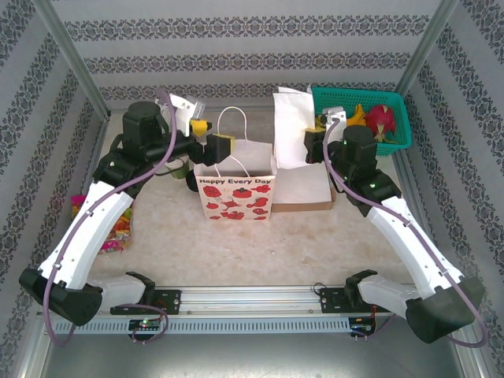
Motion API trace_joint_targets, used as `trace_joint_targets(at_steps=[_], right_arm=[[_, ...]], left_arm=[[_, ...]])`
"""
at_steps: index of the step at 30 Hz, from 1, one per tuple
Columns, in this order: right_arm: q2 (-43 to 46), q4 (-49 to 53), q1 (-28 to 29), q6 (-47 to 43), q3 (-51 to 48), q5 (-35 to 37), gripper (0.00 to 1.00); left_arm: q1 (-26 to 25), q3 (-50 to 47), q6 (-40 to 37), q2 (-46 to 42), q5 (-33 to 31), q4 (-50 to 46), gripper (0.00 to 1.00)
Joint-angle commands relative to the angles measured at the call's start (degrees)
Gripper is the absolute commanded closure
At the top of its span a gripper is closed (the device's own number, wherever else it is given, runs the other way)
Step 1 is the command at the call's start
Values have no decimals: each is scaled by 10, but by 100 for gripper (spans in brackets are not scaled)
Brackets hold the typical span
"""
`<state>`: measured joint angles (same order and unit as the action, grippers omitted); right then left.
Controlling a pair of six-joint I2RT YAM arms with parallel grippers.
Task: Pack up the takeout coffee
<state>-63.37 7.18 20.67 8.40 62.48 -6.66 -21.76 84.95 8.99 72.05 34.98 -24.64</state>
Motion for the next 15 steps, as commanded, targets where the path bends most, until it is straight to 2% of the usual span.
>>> trace_joint_targets(at_steps=[1, 3, 7, 11, 15], right_arm=[[1, -37, 17, -24, 42, -73, 100], [-6, -40, 28, -33, 58, -98, 100], [-25, -34, 44, -51, 87, -158, 100], [-35, -23, 59, -71, 104, -184, 100], [-37, -19, 61, -81, 109, -245, 100]], left_arm=[[-12, 50, -34, 35, 16, 21, 0], [-16, 77, -45, 58, 15, 21, 0], [-16, 120, -113, 93, 78, 23, 0], [-16, 141, -152, 111, 121, 39, 0], [-15, 146, -184, 118, 138, 42, 0]])
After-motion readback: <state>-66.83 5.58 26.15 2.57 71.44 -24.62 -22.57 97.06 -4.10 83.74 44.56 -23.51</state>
